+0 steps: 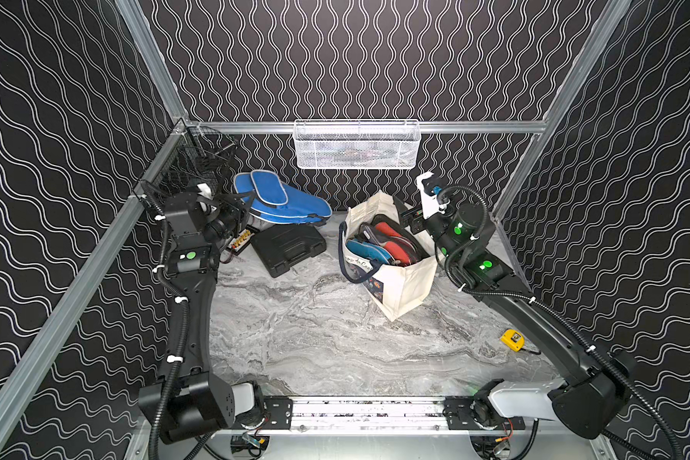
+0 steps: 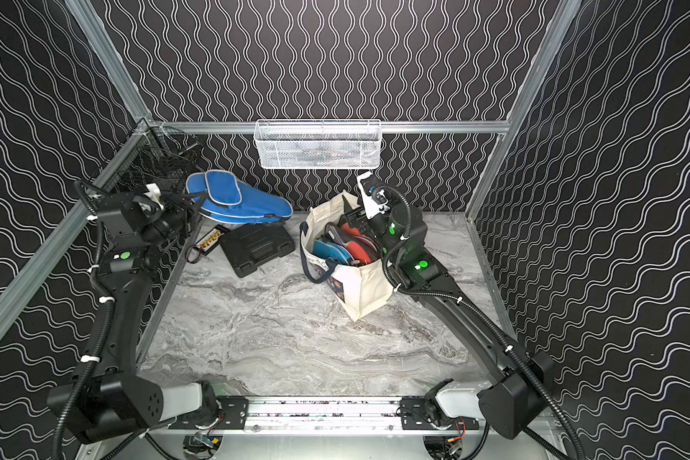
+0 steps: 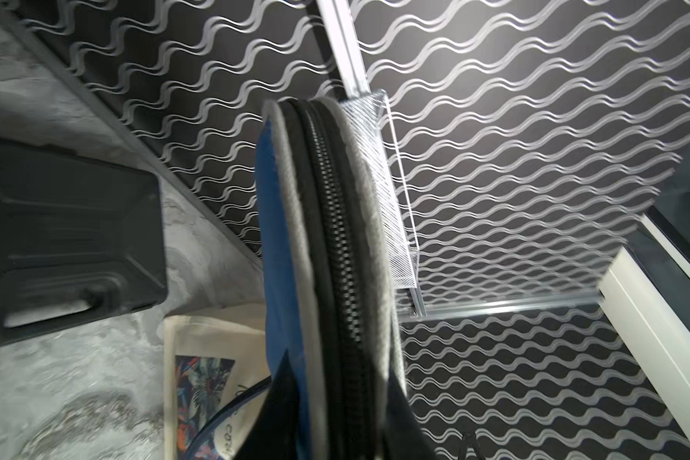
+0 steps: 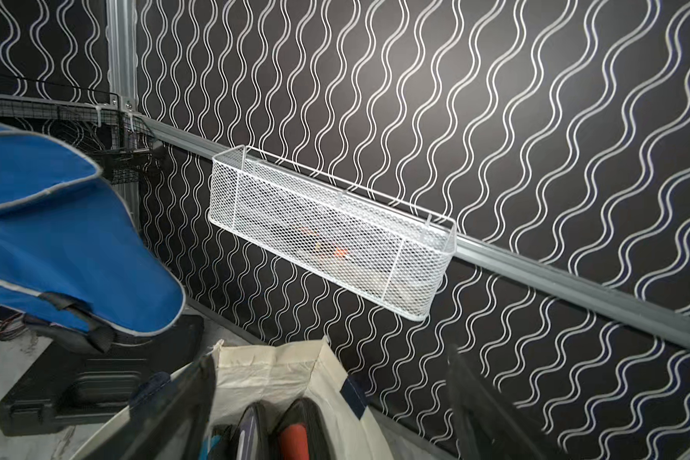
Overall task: Remove the ping pong set from the canvas bag
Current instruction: Place the ping pong set at the center of the board.
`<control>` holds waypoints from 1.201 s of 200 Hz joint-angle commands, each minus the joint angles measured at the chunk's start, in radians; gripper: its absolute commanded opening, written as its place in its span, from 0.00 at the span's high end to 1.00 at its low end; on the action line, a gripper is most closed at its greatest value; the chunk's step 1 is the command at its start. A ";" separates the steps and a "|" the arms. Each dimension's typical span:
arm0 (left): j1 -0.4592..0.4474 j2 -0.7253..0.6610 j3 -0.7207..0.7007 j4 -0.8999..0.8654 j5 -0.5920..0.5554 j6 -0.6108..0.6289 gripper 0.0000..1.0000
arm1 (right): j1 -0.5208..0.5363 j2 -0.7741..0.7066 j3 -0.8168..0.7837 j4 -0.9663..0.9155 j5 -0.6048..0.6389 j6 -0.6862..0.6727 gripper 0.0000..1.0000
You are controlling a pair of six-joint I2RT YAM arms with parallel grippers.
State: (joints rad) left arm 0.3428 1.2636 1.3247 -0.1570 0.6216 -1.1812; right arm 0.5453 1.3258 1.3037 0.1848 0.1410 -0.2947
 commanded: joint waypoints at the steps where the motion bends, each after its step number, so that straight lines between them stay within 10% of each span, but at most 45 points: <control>1: 0.034 -0.040 -0.004 -0.019 -0.008 0.031 1.00 | -0.027 -0.002 0.032 -0.087 -0.085 0.141 0.10; 168: 0.056 -0.313 -0.567 -0.029 0.165 0.295 1.00 | -0.160 0.034 0.089 -0.305 -0.524 0.630 0.13; 240: 0.069 -0.244 -0.635 -0.118 0.031 0.425 1.00 | -0.063 0.005 0.017 -0.274 -0.558 0.775 0.14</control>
State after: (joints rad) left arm 0.4015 1.0004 0.6868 -0.2916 0.7055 -0.8452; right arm 0.4385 1.3411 1.3266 -0.0967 -0.4198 0.4374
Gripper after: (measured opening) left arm 0.230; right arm 0.857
